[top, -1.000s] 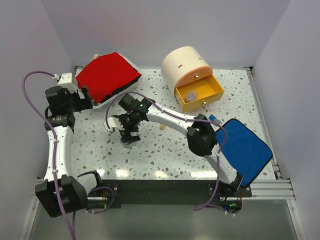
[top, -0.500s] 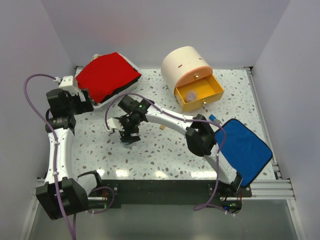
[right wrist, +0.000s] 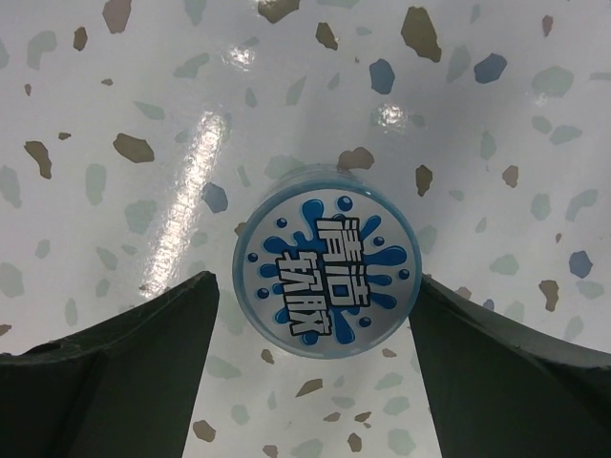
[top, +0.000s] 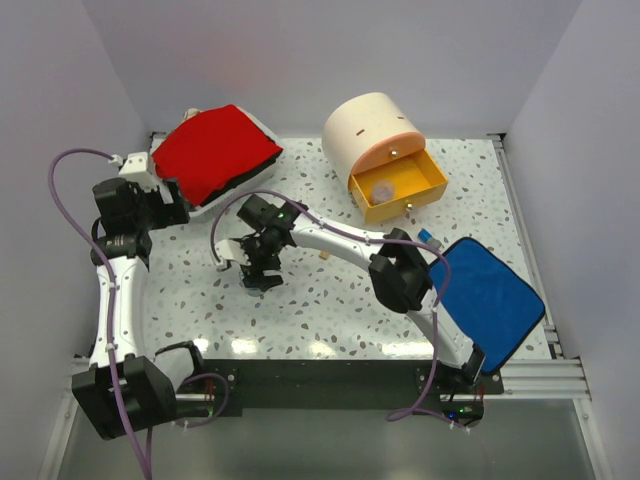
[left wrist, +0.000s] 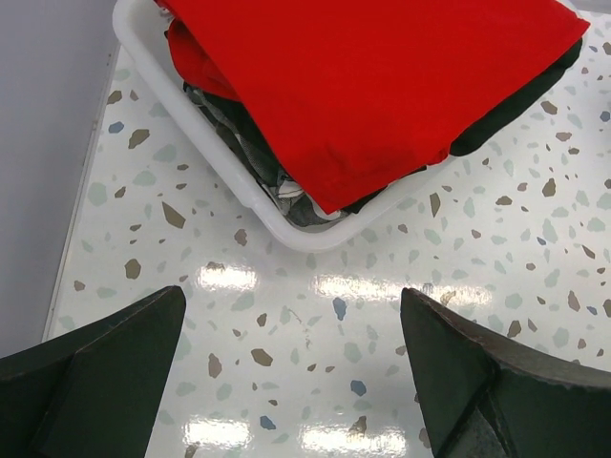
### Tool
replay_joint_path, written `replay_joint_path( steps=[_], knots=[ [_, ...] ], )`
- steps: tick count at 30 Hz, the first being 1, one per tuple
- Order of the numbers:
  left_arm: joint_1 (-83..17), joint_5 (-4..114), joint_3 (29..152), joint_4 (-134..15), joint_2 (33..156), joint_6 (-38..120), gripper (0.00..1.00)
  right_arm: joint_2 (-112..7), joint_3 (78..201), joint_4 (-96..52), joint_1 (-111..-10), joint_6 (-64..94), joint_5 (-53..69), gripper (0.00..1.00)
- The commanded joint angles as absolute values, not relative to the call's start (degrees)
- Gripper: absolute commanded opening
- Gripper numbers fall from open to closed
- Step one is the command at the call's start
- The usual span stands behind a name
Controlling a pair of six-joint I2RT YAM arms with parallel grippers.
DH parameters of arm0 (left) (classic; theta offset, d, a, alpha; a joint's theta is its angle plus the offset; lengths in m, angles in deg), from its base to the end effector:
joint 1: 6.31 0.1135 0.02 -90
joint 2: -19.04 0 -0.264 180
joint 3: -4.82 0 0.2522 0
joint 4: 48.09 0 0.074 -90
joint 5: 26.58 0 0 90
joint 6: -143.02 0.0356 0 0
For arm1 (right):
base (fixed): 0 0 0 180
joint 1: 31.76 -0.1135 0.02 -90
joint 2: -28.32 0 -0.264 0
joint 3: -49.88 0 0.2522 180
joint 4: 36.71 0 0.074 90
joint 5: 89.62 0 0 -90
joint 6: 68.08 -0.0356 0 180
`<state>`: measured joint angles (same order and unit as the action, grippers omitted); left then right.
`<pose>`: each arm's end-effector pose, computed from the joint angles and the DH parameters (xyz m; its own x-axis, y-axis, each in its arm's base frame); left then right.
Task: Sort the stationery into containers
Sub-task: Pick up the stationery from the center of the board.
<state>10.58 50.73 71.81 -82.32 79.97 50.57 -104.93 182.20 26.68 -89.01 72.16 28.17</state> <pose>0.2304 0.0618 0.3195 -0.4471 -0.1793 -0.8763 -0.1174 0.9830 -0.1413 0.2559 0.4285 0.2066 0.3442 -0.7221 -0.6002 -0.9206 -0.3853 -0.0644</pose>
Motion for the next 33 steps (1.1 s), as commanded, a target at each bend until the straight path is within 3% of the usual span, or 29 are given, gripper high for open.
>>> replay_joint_path(
  steps=[1,5,12,16,19,21,24,27,33],
  knots=[
    [11.3,49.3,71.5,-81.3,78.2,49.8,1.00,-105.2,181.2,24.2,-89.3,69.8,26.7,0.82],
    [11.3,48.8,71.5,-82.6,77.1,50.4,1.00,-106.9,183.6,23.2,-89.3,66.9,28.1,0.74],
    [11.3,48.2,69.7,-83.4,75.7,51.2,1.00,-106.3,185.5,23.8,-89.3,66.3,30.0,0.86],
    [11.3,47.7,69.0,-82.8,75.6,50.7,1.00,-106.3,185.2,24.4,-89.3,66.5,30.4,0.82],
    [11.3,47.2,68.7,-82.1,75.7,50.2,1.00,-106.2,184.9,24.2,-89.3,65.7,30.9,0.73],
    [11.3,46.7,68.5,-81.8,76.2,49.9,1.00,-106.2,185.2,24.5,-89.4,65.3,31.9,0.53],
    [11.3,45.9,68.9,-81.1,76.8,49.7,1.00,-104.8,186.0,25.7,-89.3,64.8,32.0,0.34],
    [11.3,45.3,69.1,-79.1,77.7,50.3,1.00,-101.2,188.9,29.3,-88.7,65.3,30.3,0.28],
    [11.1,42.4,70.1,-73.0,83.2,48.7,1.00,-100.1,206.6,41.3,-80.9,63.5,28.3,0.28]
  ],
)
